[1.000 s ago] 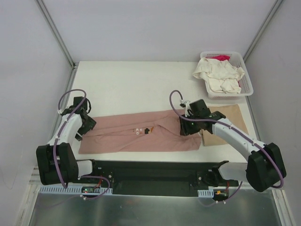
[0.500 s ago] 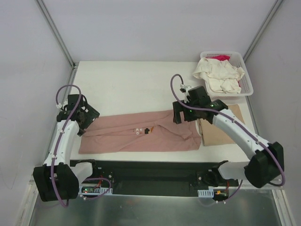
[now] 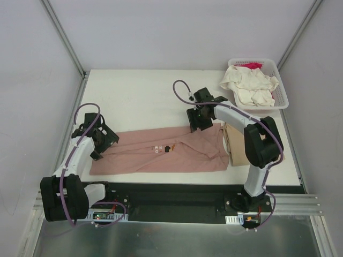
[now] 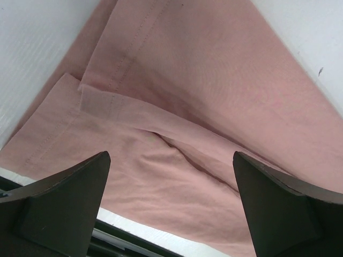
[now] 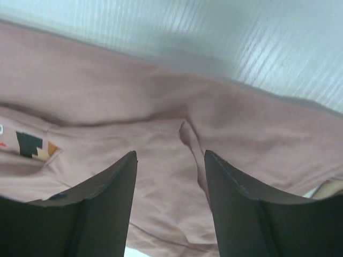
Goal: Fold and stack the t-shirts
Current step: Fold the other side of the tshirt into a rectangle
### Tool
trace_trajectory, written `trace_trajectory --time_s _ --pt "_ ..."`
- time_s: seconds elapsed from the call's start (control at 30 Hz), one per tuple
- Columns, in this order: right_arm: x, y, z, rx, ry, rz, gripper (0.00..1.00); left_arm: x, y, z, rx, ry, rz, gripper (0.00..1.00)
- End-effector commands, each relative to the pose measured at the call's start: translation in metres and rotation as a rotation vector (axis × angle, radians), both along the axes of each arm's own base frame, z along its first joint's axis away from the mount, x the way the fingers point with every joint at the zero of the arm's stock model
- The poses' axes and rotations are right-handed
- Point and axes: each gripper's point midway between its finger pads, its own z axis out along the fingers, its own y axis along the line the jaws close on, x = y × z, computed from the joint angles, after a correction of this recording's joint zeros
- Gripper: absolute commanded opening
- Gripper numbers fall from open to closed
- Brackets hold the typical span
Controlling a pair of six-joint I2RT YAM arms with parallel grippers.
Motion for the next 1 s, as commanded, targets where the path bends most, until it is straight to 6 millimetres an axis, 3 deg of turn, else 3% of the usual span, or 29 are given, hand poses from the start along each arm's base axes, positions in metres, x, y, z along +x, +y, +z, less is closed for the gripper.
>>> trace_trajectory --time_s 0.0,0.07,0.2,0.53,0.73,0.87,0.97 --pt "0.018 0.005 0.002 -0.013 -0.028 0.014 0.53 0.001 -0.001 0.002 0.011 -0.031 -0.022 0.99" --pt "0.014 0.009 -0.005 0.003 -0.002 0.028 0.52 0.000 -0.001 0.002 0.011 -0.032 -0.018 0.99" --pt "0.009 0.011 -0.012 0.016 0.024 0.033 0.38 0.001 -0.001 0.004 0.012 -0.046 -0.017 0.99" --pt "0.008 0.012 -0.025 0.014 0.040 0.040 0.38 0.001 -0.001 0.006 0.012 -0.053 -0.015 0.99" --pt "0.009 0.010 -0.028 -0.005 0.036 0.036 0.29 0.002 -0.001 0.006 0.009 -0.056 -0.016 0.99" --pt "0.007 0.011 -0.021 -0.004 0.018 0.037 0.08 0.002 -0.002 0.007 0.006 -0.062 -0.016 0.99" --pt "0.003 0.009 -0.008 -0.050 -0.048 0.040 0.01 0.002 -0.003 0.009 0.002 -0.069 -0.015 0.99"
